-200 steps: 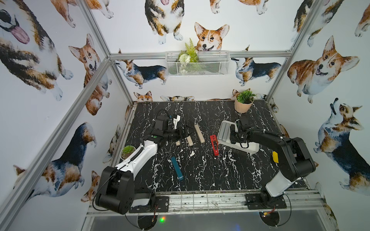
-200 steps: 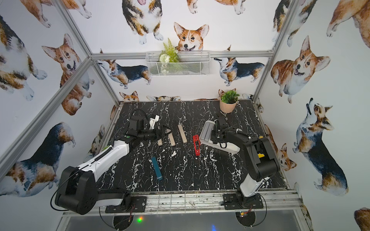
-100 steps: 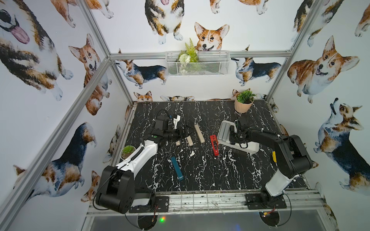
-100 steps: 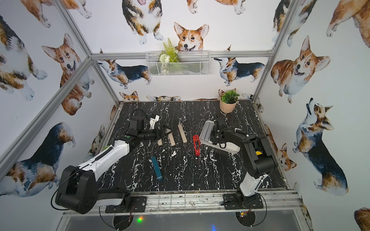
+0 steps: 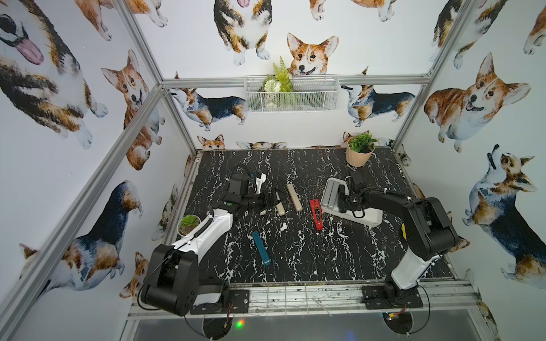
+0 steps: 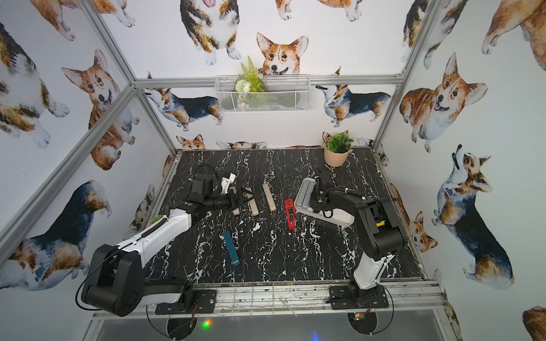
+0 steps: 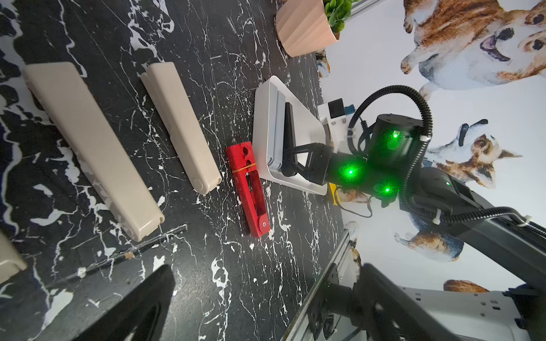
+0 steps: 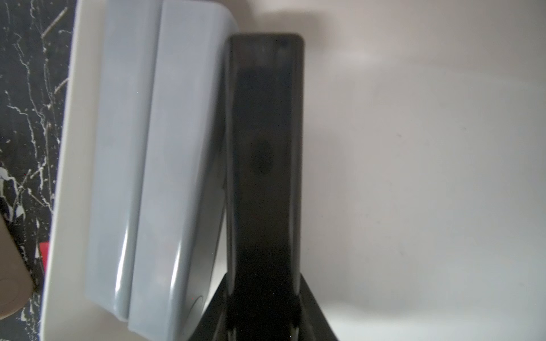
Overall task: Put the pruning pliers into the storage box
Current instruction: Place the pruning pliers in the storage box.
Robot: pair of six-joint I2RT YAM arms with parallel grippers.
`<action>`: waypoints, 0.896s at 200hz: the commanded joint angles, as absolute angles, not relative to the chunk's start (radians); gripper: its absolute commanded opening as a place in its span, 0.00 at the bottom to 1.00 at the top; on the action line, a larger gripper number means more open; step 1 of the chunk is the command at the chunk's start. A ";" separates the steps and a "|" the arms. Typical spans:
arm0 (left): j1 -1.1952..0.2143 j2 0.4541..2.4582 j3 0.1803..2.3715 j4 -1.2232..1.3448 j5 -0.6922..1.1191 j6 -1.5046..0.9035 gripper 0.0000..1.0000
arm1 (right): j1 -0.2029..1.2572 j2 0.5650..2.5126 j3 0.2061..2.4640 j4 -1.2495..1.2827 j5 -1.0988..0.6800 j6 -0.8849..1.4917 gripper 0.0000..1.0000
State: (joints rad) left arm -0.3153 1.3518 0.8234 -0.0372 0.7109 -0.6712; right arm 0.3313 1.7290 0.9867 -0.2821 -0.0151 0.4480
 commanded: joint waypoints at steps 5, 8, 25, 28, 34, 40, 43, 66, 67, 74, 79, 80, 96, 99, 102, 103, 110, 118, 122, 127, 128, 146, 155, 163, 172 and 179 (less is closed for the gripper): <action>-0.316 1.345 0.818 -0.012 0.723 -0.672 1.00 | 0.331 1.727 0.996 -0.270 -0.020 0.445 0.03; -0.316 1.345 0.818 -0.011 0.724 -0.673 1.00 | 0.332 1.726 0.997 -0.271 -0.020 0.446 0.04; -0.316 1.343 0.815 -0.012 0.724 -0.672 1.00 | 0.331 1.726 1.000 -0.272 -0.020 0.445 0.13; -0.315 1.343 0.815 -0.011 0.725 -0.672 1.00 | 0.331 1.725 0.999 -0.273 -0.022 0.445 0.15; -0.316 1.342 0.815 -0.012 0.725 -0.672 1.00 | 0.332 1.724 1.000 -0.274 -0.023 0.446 0.17; -0.315 1.341 0.815 -0.012 0.725 -0.672 1.00 | 0.331 1.723 1.000 -0.275 -0.023 0.447 0.21; -0.316 1.340 0.815 -0.012 0.726 -0.672 1.00 | 0.331 1.722 1.000 -0.276 -0.024 0.447 0.23; -0.315 1.336 0.813 -0.013 0.725 -0.672 1.00 | 0.331 1.708 1.001 -0.281 -0.022 0.448 0.38; -0.315 1.336 0.812 -0.013 0.725 -0.672 1.00 | 0.331 1.709 1.001 -0.282 -0.022 0.447 0.38; -0.316 1.333 0.813 -0.014 0.725 -0.672 1.00 | 0.331 1.702 1.000 -0.284 -0.022 0.445 0.42; -0.315 1.331 0.812 -0.014 0.725 -0.672 1.00 | 0.331 1.698 1.000 -0.284 -0.021 0.445 0.44; -0.315 1.330 0.812 -0.015 0.725 -0.672 1.00 | 0.331 1.697 0.999 -0.284 -0.021 0.445 0.45; -0.316 1.325 0.806 -0.014 0.725 -0.672 1.00 | 0.331 1.682 0.998 -0.286 -0.016 0.445 0.49; -0.316 1.325 0.806 -0.014 0.725 -0.672 1.00 | 0.332 1.679 0.998 -0.288 -0.014 0.446 0.49; -0.316 1.325 0.805 -0.014 0.725 -0.672 1.00 | 0.331 1.677 0.998 -0.288 -0.014 0.445 0.50; -0.316 1.324 0.805 -0.015 0.725 -0.671 1.00 | 0.331 1.677 0.999 -0.288 -0.013 0.445 0.50; -0.315 1.322 0.803 -0.014 0.724 -0.670 1.00 | 0.331 1.671 1.000 -0.293 -0.012 0.444 0.51; -0.316 1.321 0.799 -0.015 0.725 -0.670 1.00 | 0.331 1.665 1.001 -0.296 -0.014 0.442 0.52; -0.316 1.320 0.798 -0.014 0.724 -0.670 1.00 | 0.332 1.660 1.001 -0.297 -0.014 0.442 0.53; -0.315 1.319 0.796 -0.014 0.723 -0.670 1.00 | 0.332 1.655 1.000 -0.298 -0.015 0.443 0.54; -0.315 1.319 0.796 -0.015 0.723 -0.670 1.00 | 0.332 1.654 0.999 -0.298 -0.015 0.442 0.54; -0.316 1.318 0.792 -0.015 0.722 -0.670 1.00 | 0.331 1.629 0.995 -0.297 -0.012 0.442 0.55; -0.315 1.316 0.790 -0.014 0.722 -0.672 1.00 | 0.332 1.620 0.995 -0.301 -0.006 0.440 0.55; -0.316 1.312 0.787 -0.014 0.722 -0.672 1.00 | 0.331 1.611 0.994 -0.306 0.000 0.440 0.55; -0.316 1.310 0.785 -0.014 0.720 -0.672 1.00 | 0.331 1.601 0.993 -0.312 0.008 0.437 0.55; -0.316 1.309 0.783 -0.015 0.721 -0.671 1.00 | 0.331 1.592 0.988 -0.315 0.013 0.436 0.54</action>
